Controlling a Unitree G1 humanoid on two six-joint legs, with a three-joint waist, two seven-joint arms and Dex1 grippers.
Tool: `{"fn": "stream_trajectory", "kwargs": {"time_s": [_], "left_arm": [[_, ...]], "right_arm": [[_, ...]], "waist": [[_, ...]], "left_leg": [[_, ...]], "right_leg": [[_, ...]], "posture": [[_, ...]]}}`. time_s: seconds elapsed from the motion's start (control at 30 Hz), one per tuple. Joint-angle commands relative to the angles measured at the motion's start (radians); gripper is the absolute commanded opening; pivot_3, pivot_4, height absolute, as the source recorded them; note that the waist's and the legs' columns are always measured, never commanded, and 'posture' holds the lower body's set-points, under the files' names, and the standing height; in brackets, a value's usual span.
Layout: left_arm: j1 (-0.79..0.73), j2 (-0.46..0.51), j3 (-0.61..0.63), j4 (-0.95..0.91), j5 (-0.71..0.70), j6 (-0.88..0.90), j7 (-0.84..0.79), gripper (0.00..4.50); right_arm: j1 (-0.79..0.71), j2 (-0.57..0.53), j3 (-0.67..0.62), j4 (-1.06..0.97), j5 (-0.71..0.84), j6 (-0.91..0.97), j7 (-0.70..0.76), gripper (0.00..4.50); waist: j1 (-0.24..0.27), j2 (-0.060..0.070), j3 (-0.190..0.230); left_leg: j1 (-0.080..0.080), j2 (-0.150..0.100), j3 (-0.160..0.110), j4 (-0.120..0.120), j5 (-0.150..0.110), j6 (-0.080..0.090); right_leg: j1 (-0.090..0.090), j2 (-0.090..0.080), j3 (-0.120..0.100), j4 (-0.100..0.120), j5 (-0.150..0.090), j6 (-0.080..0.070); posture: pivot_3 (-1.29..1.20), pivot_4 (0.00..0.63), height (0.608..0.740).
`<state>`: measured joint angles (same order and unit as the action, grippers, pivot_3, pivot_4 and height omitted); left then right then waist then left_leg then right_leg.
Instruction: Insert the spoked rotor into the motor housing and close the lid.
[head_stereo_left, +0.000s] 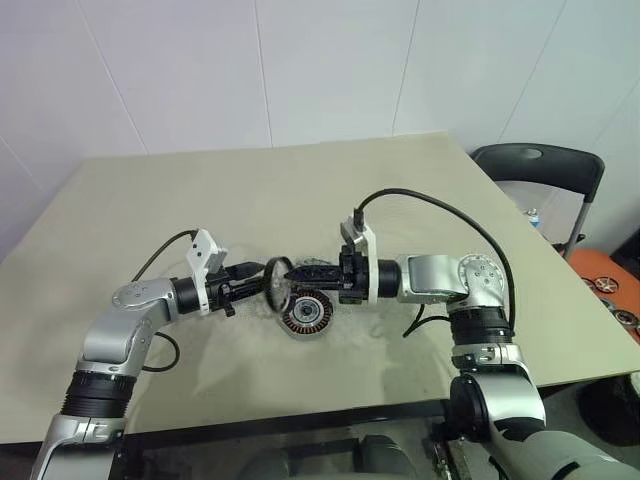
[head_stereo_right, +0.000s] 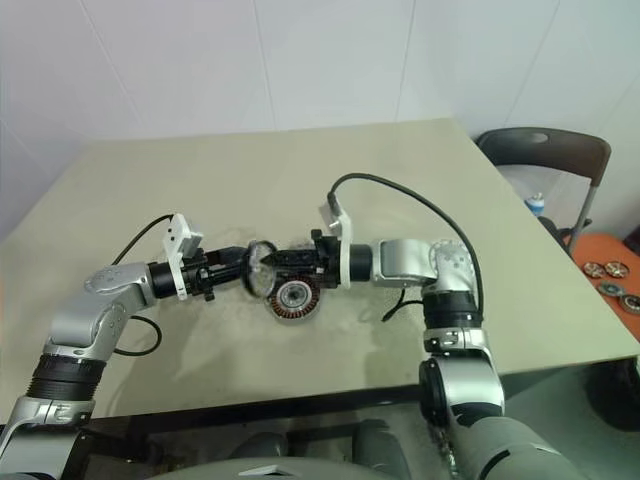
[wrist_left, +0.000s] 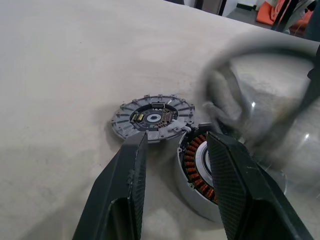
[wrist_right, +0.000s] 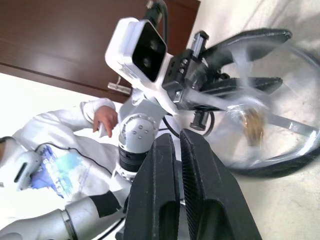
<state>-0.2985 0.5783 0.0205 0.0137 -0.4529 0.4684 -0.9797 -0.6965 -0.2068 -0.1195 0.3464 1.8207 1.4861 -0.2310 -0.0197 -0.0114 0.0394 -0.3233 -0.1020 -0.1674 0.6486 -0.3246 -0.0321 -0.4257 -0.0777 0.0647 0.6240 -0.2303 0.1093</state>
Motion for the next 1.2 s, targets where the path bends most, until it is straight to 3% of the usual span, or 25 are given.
{"fn": "stream_trajectory", "kwargs": {"time_s": [0.03, 0.27, 0.63, 0.77, 0.9, 1.1, 1.2], "left_arm": [[-0.014, 0.014, 0.019, -0.016, -0.002, -0.014, -0.006, 1.99], [-0.014, 0.018, 0.019, -0.011, 0.004, -0.018, -0.005, 1.99], [-0.02, 0.015, 0.018, 0.001, 0.013, -0.032, -0.002, 1.99], [-0.029, 0.021, 0.02, 0.011, 0.016, -0.038, -0.005, 1.99], [-0.026, 0.038, 0.008, 0.011, 0.025, -0.037, -0.024, 1.99], [0.016, 0.162, -0.09, 0.029, 0.174, -0.27, -0.175, 1.99], [-0.031, 0.224, -0.146, 0.112, 0.322, -0.546, -0.216, 1.99]], "right_arm": [[0.009, -0.018, 0.04, -0.025, 0.052, -0.045, -0.017, 0.31], [0.02, -0.039, 0.086, -0.043, 0.027, -0.11, -0.044, 0.31], [-0.013, -0.052, 0.039, -0.019, -0.197, -0.191, 0.059, 0.31], [-0.021, -0.074, 0.02, -0.066, -0.309, -0.228, 0.165, 0.31], [-0.005, -0.171, 0.101, -0.29, -0.435, -0.208, 0.426, 0.31], [0.011, -0.193, 0.147, -0.34, -0.553, -0.22, 0.575, 0.31], [0.011, -0.162, 0.142, -0.301, -0.61, -0.234, 0.579, 0.31]], "waist": [[0.001, 0.0, 0.0], [0.001, 0.0, 0.0], [0.002, 0.0, 0.0], [0.003, 0.0, 0.0], [0.004, 0.0, 0.0], [0.003, 0.0, 0.0], [0.011, 0.0, 0.0]], "left_leg": [[0.0, 0.0, 0.0, 0.0, 0.0, 0.0], [0.0, 0.0, 0.0, 0.0, 0.0, 0.0], [0.0, 0.0, 0.0, 0.0, 0.0, 0.0], [0.0, 0.0, 0.0, 0.0, 0.0, 0.0], [-0.001, 0.0, 0.0, 0.0, 0.0, 0.0], [0.0, 0.002, 0.003, -0.001, -0.001, 0.002], [-0.001, 0.002, 0.003, 0.0, -0.001, 0.001]], "right_leg": [[0.0, 0.0, 0.0, 0.0, 0.0, 0.0], [0.0, 0.0, 0.0, 0.0, 0.0, 0.0], [0.0, 0.0, 0.0, -0.001, 0.0, 0.0], [0.0, 0.0, 0.0, -0.001, 0.0, 0.0], [-0.001, 0.0, 0.0, -0.001, 0.0, 0.0], [0.0, 0.0, 0.0, -0.004, 0.0, 0.0], [0.0, 0.0, 0.0, -0.004, 0.0, 0.0]], "posture": [[0.0, 0.0, 0.74], [0.0, 0.0, 0.74], [0.0, 0.0, 0.74], [0.0, 0.0, 0.74], [0.0, 0.0, 0.74], [0.0, 0.0, 0.74], [0.0, 0.0, 0.74]]}}
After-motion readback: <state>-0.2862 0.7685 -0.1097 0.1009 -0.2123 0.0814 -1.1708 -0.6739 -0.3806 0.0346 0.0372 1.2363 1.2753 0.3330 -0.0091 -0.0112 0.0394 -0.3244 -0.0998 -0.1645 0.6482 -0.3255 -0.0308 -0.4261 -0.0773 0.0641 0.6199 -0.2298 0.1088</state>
